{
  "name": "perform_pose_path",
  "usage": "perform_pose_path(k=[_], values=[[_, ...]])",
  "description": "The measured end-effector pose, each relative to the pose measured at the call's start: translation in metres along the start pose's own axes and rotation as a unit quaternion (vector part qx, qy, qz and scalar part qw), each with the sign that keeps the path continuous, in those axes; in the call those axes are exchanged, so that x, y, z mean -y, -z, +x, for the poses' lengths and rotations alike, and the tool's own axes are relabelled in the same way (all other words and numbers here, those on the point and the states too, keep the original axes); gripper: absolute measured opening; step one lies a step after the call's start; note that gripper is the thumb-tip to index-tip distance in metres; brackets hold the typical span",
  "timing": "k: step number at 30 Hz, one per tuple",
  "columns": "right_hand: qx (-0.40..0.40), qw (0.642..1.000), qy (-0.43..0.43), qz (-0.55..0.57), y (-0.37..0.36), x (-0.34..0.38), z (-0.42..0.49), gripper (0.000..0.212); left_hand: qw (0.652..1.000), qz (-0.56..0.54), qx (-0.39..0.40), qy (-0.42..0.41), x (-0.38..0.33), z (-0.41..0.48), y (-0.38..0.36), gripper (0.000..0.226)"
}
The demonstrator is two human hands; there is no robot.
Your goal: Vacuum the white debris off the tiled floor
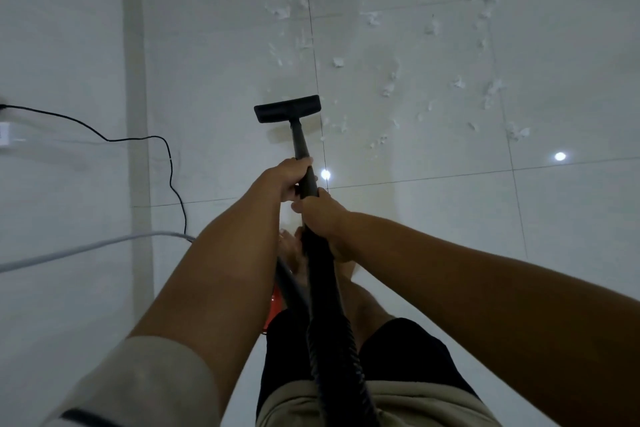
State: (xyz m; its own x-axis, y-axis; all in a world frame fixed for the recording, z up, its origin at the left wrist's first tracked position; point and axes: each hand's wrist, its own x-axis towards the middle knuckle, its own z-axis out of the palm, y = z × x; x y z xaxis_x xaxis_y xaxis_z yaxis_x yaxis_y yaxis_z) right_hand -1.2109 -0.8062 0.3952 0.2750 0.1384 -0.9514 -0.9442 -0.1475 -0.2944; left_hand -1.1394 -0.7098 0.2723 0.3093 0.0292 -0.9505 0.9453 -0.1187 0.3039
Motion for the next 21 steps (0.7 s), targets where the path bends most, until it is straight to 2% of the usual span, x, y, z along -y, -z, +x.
perform_pose_path(k=[9,19,21], values=[[0.003,0.999,-0.048,0.007,-0.012,-0.031,0.017,0.038,0.999,0.006,-0.001,0.041,0.048,0.019,0.008,0.034],[-0.020,0.995,-0.028,-0.094,-0.031,-0.078,0.012,0.045,0.998,0.025,0.026,0.057,0.114,0.034,0.013,0.031],[-0.030,0.996,-0.061,-0.049,-0.042,-0.089,0.017,0.045,0.997,0.040,0.037,0.057,0.126,0.037,0.013,0.031]])
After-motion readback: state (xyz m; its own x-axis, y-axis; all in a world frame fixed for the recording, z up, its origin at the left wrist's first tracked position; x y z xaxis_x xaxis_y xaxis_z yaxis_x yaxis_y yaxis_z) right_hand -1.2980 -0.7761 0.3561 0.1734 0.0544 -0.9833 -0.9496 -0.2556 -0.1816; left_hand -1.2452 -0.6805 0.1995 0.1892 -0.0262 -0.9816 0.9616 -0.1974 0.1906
